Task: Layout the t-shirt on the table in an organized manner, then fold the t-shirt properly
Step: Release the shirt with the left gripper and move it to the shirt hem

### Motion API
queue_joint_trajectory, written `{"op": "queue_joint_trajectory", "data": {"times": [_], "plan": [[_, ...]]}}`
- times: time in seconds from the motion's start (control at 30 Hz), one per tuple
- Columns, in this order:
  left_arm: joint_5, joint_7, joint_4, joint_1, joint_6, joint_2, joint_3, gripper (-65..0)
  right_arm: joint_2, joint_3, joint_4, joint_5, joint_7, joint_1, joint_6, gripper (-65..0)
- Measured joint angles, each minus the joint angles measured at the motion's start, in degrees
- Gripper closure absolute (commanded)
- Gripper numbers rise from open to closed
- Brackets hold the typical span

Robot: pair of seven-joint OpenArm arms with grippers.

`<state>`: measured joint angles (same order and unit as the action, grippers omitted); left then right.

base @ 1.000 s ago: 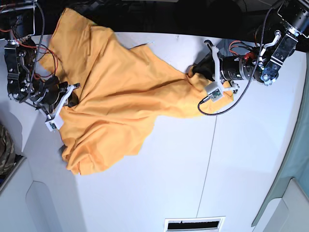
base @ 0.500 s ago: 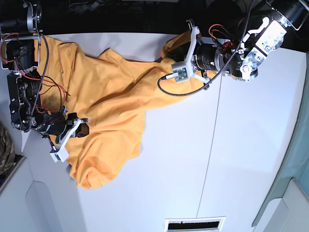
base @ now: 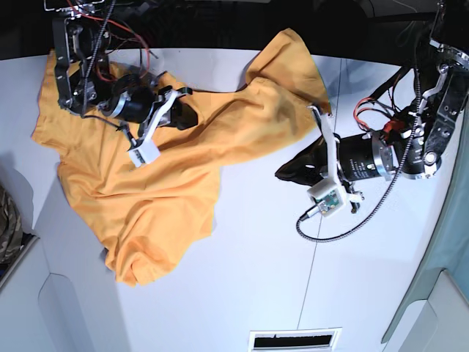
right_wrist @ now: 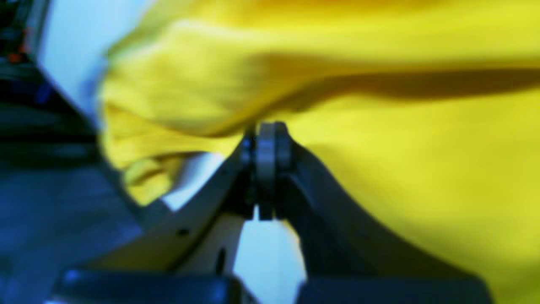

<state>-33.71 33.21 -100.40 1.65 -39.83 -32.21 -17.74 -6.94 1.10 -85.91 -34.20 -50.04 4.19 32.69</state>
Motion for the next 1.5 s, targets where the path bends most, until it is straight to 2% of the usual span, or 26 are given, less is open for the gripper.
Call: {"op": "queue_joint_trajectory", "data": {"times": [0.07, 0.17, 0.33, 0.43, 0.6, 0.7, 0.8, 0.9, 1.0, 1.07, 1.1, 1.3, 1.5], "plan": [[0.1, 0.3, 4.8, 2.4, 0.0, 3.4, -0.2, 0.0, 2.0, -0.2, 0.0, 4.1, 0.0, 1.2, 0.1, 0.0], [-0.2, -0.2, 11.0, 6.5, 0.1, 7.5, -0.1, -8.6, 1.2, -0.2, -0.1, 8.2, -0.4, 3.0, -1.0, 0.0], [0.5, -0.6, 19.8, 10.3, 0.3, 13.3, 0.0, -22.6, -2.9, 2.8, -0.5, 5.5, 1.2, 7.7, -0.7, 0.0], [3.2, -3.3, 26.2, 13.4, 0.5, 17.0, -0.2, -30.3, -4.0, 6.3, -0.5, 3.6, 1.1, 8.5, -0.6, 0.0], [10.1, -7.0, 38.0, 19.0, 5.3, 23.1, -0.2, -30.6, -6.1, 11.9, -0.5, 2.0, 0.2, 8.8, -0.9, 0.0], [12.1, -8.2, 45.0, 21.6, 5.7, 26.3, -0.3, -30.6, -6.3, 14.8, -0.5, 2.3, 0.0, 8.8, -1.0, 0.0], [13.3, -9.7, 50.5, 24.0, 6.6, 27.6, -0.3, -30.5, -6.1, 17.9, -0.4, 2.3, -0.4, 8.8, -1.0, 0.0], [15.0, -11.0, 54.0, 25.9, 9.9, 28.4, -0.2, -30.5, -6.1, 21.0, -0.4, 2.4, -0.6, 8.9, -1.2, 0.0], [17.8, -11.2, 55.6, 26.3, 14.4, 30.3, -0.1, -30.5, -6.1, 22.9, -0.4, 0.7, -0.7, 8.9, -1.4, 0.0], [20.7, -11.1, 56.0, 26.1, 20.3, 31.9, -0.2, -30.5, -6.1, 23.0, -0.4, -1.1, -1.3, 9.0, -1.4, 0.0], [21.4, -11.2, 56.2, 26.1, 22.0, 32.5, -0.2, -30.5, -6.1, 23.0, -0.4, -2.1, -1.7, 9.0, -1.1, 0.0], [24.1, -11.9, 56.2, 26.1, 30.1, 33.8, -0.2, -30.5, -5.9, 22.9, -0.5, -2.6, -3.3, 9.0, -0.8, 0.0], [23.6, -13.3, 56.2, 26.1, 30.1, 35.0, -0.1, -30.5, -5.9, 22.9, -0.5, -2.7, -3.5, 9.0, -0.8, 0.0]]}}
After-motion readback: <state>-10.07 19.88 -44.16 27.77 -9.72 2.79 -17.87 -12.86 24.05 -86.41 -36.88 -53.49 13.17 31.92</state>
